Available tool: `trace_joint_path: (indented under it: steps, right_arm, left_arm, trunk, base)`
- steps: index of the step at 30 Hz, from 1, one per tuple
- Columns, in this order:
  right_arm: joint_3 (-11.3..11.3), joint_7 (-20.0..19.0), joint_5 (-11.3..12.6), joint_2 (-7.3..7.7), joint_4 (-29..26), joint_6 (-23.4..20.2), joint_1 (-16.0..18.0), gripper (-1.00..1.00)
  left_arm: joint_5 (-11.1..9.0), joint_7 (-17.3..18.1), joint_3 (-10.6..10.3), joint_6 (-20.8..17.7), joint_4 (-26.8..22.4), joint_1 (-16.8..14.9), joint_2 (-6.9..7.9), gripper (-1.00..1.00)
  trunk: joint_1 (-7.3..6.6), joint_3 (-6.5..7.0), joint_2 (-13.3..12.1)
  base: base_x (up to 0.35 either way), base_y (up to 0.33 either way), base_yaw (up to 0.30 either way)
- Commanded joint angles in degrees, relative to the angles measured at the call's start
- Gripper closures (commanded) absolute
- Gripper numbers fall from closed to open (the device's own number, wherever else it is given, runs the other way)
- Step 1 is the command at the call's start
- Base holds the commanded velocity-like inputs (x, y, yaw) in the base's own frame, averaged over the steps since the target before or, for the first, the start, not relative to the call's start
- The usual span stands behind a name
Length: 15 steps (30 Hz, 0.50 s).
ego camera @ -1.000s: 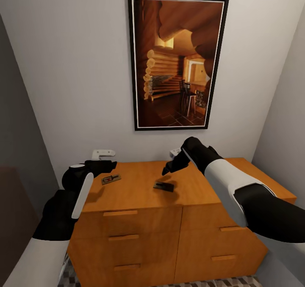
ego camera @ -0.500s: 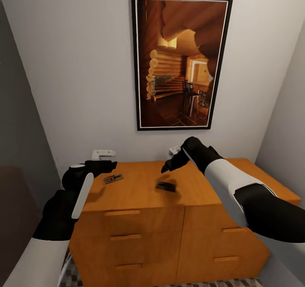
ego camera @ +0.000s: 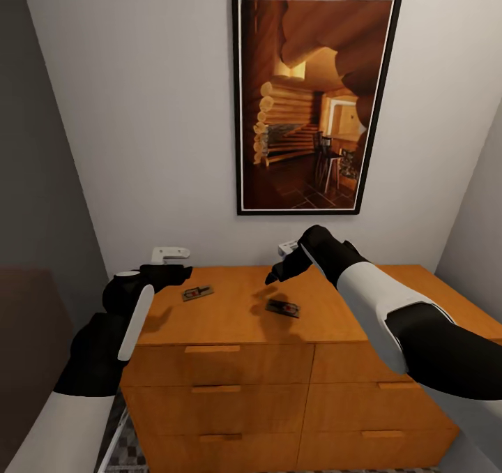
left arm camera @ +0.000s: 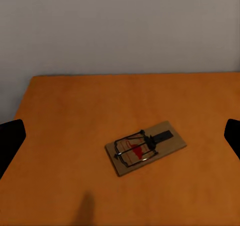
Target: Take the four mousetraps from the cabinet in the bathroom and place them on the bathroom floor. Make sure all four end up on the same floor surface, and ensure that at least two of them are either under or directly next to the same bathroom sink.
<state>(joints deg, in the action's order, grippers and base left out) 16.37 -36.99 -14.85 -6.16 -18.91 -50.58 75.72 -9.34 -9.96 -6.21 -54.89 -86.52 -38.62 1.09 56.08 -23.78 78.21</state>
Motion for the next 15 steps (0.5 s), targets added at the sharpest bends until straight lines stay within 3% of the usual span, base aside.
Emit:
trace_joint_path:
  steps: [1, 7, 15]
  right_arm:
    - [0.1, -0.5, -0.6, 0.01, -0.1, -0.1, 0.0, -1.0]
    - [0.2, -0.5, -0.8, 0.01, -0.1, -0.3, 0.0, -1.0]
    - [0.2, -0.5, -0.7, 0.01, 0.0, -0.5, 0.0, -1.0]
  left_arm:
    - [-0.6, -0.6, -0.1, -0.2, -0.1, -0.1, 0.05, -1.0]
    - [-0.6, -0.6, -0.1, -0.3, -0.1, -0.1, 0.05, -1.0]
    - [-0.5, -0.6, -0.1, -0.4, -0.1, -0.1, -0.24, -1.0]
  trunk:
    - [0.0, -0.07, 0.0]
    - [0.0, -0.07, 0.0]
    - [0.0, -0.07, 0.0]
  base:
    - [0.0, 0.0, 0.011]
    - [-0.034, -0.017, 0.005]
    - [-0.191, -0.104, 0.001]
